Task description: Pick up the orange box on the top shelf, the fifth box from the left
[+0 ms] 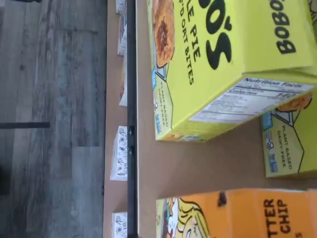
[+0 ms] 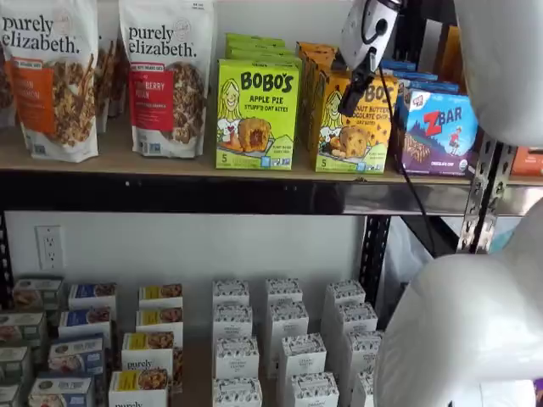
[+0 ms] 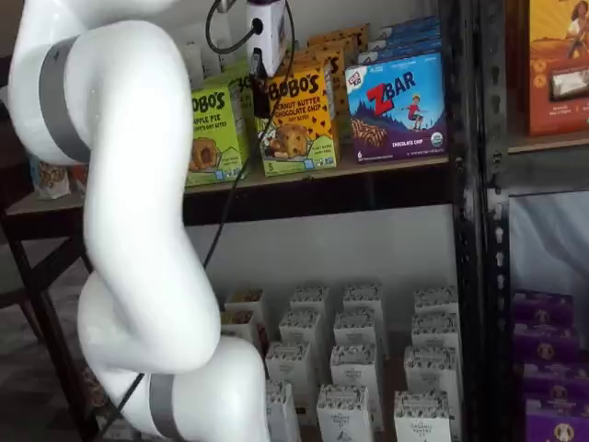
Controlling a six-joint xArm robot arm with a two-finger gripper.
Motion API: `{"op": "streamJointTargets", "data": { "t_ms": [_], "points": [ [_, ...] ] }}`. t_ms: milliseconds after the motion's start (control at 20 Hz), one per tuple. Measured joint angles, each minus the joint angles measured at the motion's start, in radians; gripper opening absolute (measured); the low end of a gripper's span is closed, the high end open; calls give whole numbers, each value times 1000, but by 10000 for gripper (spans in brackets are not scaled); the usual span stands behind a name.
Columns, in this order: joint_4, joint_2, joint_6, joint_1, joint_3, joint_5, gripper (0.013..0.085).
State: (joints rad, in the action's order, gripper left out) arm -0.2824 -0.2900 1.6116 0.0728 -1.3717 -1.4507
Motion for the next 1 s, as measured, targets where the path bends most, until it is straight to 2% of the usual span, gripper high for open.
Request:
{"op": "streamJointTargets", "data": {
  "t_ms": [700,950,1000],
  "points": [
    [59,42,-11,-15,-55,-46,850],
    [65,44,-15,-19,-54,-45,850],
    [65,44,-15,-20,-54,-44,810]
  ]
}}
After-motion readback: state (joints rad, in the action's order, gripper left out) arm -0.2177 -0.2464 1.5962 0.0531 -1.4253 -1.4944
